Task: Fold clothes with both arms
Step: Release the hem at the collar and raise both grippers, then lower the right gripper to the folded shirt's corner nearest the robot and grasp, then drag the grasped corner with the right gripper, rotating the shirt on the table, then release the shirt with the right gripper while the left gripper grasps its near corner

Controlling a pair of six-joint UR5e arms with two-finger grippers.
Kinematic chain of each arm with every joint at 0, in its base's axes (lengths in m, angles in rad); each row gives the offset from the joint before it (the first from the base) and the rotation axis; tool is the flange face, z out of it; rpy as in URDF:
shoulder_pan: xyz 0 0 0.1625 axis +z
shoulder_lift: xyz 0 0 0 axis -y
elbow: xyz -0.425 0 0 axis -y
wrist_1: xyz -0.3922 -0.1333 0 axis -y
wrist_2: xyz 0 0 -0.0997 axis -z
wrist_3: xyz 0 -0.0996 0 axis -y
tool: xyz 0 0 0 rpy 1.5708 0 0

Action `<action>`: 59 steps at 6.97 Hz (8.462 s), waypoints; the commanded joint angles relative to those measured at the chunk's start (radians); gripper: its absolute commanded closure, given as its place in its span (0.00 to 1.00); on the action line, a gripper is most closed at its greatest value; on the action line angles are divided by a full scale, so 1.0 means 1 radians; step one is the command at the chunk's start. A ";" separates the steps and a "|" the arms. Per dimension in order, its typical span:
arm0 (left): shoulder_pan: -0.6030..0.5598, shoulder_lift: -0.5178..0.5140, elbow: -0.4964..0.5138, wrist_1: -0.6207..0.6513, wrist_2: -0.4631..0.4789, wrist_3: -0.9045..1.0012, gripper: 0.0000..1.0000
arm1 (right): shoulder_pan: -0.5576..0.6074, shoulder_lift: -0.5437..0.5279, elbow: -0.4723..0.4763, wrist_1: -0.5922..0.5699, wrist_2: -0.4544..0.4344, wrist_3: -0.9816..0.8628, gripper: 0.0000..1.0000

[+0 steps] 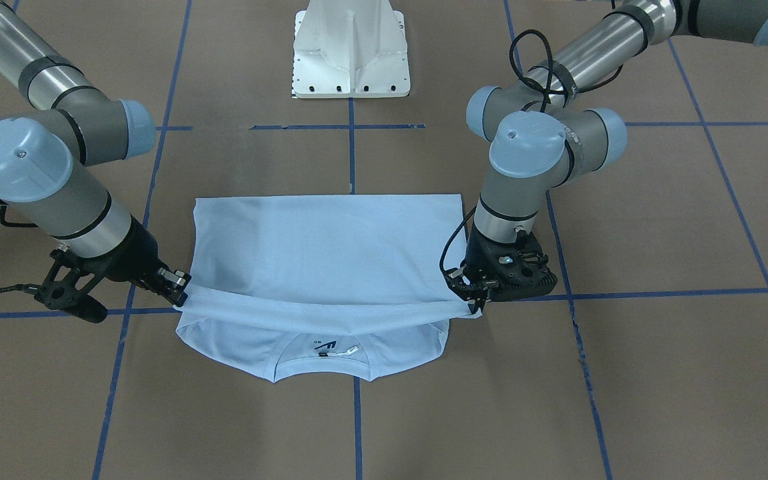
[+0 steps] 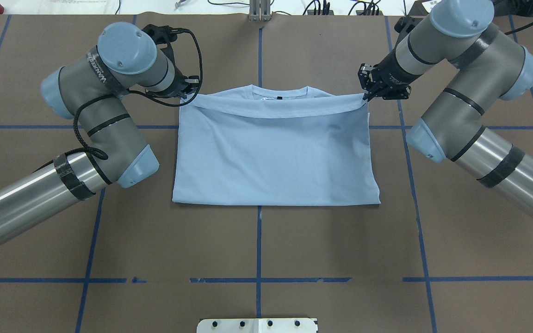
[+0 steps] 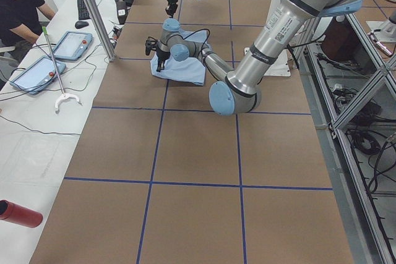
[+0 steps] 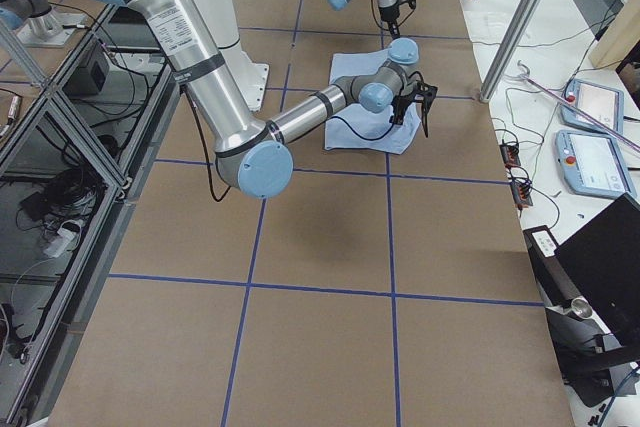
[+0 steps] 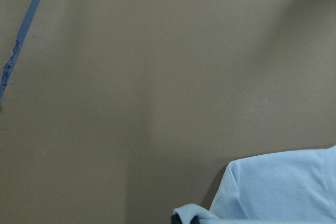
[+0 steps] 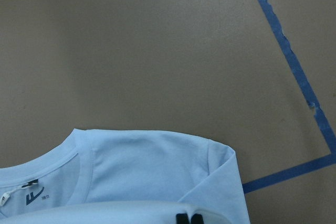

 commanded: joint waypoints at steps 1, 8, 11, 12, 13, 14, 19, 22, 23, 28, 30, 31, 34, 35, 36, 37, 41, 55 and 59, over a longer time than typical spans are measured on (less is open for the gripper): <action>0.001 -0.007 0.001 0.000 0.000 -0.002 0.57 | -0.013 0.000 -0.001 -0.001 -0.021 -0.019 0.58; 0.001 -0.012 -0.095 0.020 -0.009 0.001 0.01 | -0.105 -0.173 0.207 -0.001 -0.116 -0.002 0.00; 0.001 -0.001 -0.106 0.018 -0.009 0.001 0.01 | -0.275 -0.288 0.337 -0.001 -0.247 0.088 0.00; 0.001 -0.001 -0.118 0.020 -0.009 0.001 0.01 | -0.289 -0.291 0.340 -0.001 -0.250 0.102 0.00; 0.001 -0.001 -0.122 0.020 -0.009 0.001 0.01 | -0.318 -0.335 0.355 -0.001 -0.260 0.102 0.00; 0.003 -0.001 -0.123 0.020 -0.009 0.001 0.01 | -0.332 -0.340 0.363 -0.003 -0.274 0.102 0.00; 0.003 0.000 -0.126 0.018 -0.009 0.001 0.01 | -0.379 -0.345 0.326 -0.003 -0.291 0.088 0.04; 0.003 0.000 -0.126 0.018 -0.009 0.001 0.01 | -0.379 -0.345 0.317 -0.003 -0.293 0.090 0.28; 0.003 0.000 -0.126 0.018 -0.009 0.003 0.01 | -0.379 -0.345 0.317 -0.003 -0.297 0.088 0.45; 0.004 0.012 -0.129 0.015 -0.009 0.006 0.01 | -0.369 -0.348 0.324 -0.003 -0.282 0.082 1.00; 0.004 0.014 -0.148 0.017 -0.008 0.006 0.01 | -0.371 -0.395 0.381 -0.004 -0.280 0.082 1.00; 0.003 0.014 -0.155 0.020 -0.008 0.006 0.01 | -0.429 -0.485 0.478 -0.006 -0.280 0.085 1.00; 0.004 0.034 -0.168 0.020 -0.005 0.006 0.01 | -0.576 -0.627 0.634 -0.012 -0.206 0.140 1.00; 0.003 0.041 -0.183 0.020 -0.005 0.004 0.01 | -0.637 -0.679 0.672 -0.012 -0.199 0.142 1.00; 0.004 0.049 -0.189 0.020 -0.003 0.003 0.01 | -0.699 -0.726 0.705 -0.012 -0.169 0.142 1.00; 0.004 0.049 -0.195 0.020 -0.003 0.003 0.01 | -0.760 -0.728 0.705 -0.010 -0.146 0.174 1.00; 0.006 0.049 -0.218 0.023 -0.006 -0.002 0.01 | -0.850 -0.722 0.708 -0.003 -0.158 0.276 0.00; 0.370 0.138 -0.313 0.163 -0.126 -0.599 0.01 | -0.161 -0.395 0.599 -0.004 -0.144 0.051 0.00; 0.423 0.144 -0.310 0.163 -0.077 -0.600 0.02 | -0.156 -0.394 0.607 -0.003 -0.144 0.054 0.00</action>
